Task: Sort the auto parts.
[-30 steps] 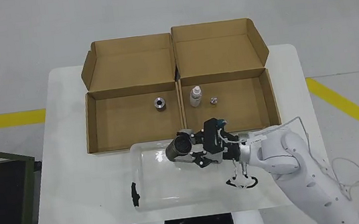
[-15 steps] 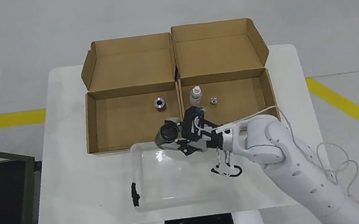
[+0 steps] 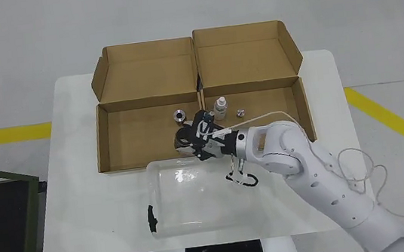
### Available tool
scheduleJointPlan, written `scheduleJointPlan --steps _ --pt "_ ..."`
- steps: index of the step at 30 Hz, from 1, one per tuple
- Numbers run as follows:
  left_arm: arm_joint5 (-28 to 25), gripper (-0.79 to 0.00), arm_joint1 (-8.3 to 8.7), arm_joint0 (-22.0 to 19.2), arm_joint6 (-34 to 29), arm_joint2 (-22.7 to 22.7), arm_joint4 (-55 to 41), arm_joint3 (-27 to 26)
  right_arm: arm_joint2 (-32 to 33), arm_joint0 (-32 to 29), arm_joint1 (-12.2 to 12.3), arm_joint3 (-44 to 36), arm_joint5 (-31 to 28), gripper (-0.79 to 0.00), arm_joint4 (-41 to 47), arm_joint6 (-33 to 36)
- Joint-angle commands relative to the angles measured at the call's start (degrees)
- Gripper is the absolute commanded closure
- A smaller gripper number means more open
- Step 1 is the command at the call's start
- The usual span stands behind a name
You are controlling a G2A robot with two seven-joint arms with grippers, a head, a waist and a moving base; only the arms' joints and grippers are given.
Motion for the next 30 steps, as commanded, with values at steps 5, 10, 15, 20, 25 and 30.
scheduleJointPlan --steps 5,10,15,20,25,30 --pt "0.0 -0.785 0.00 0.0 0.0 0.0 0.0 0.0 -2.1 2.8 -1.0 2.7 2.6 0.000 -2.3 1.3" --pt "0.0 -0.785 0.00 0.0 0.0 0.0 0.0 0.0 -4.0 5.2 -2.0 5.9 3.9 0.000 -2.8 1.8" --pt "0.0 -0.785 0.00 0.0 0.0 0.0 0.0 0.0 -5.8 7.1 -3.1 9.1 5.0 0.000 -3.0 2.2" --pt "0.0 -0.785 0.00 0.0 0.0 0.0 0.0 0.0 -7.1 8.5 -3.9 11.5 5.8 0.000 -3.8 3.1" --pt "0.0 -0.785 0.00 0.0 0.0 0.0 0.0 0.0 -7.9 9.2 -4.5 12.9 6.6 0.000 -4.9 3.8" --pt "0.0 -0.785 0.00 0.0 0.0 0.0 0.0 0.0 -8.3 9.6 -5.0 14.3 6.7 -0.095 -5.5 4.1"
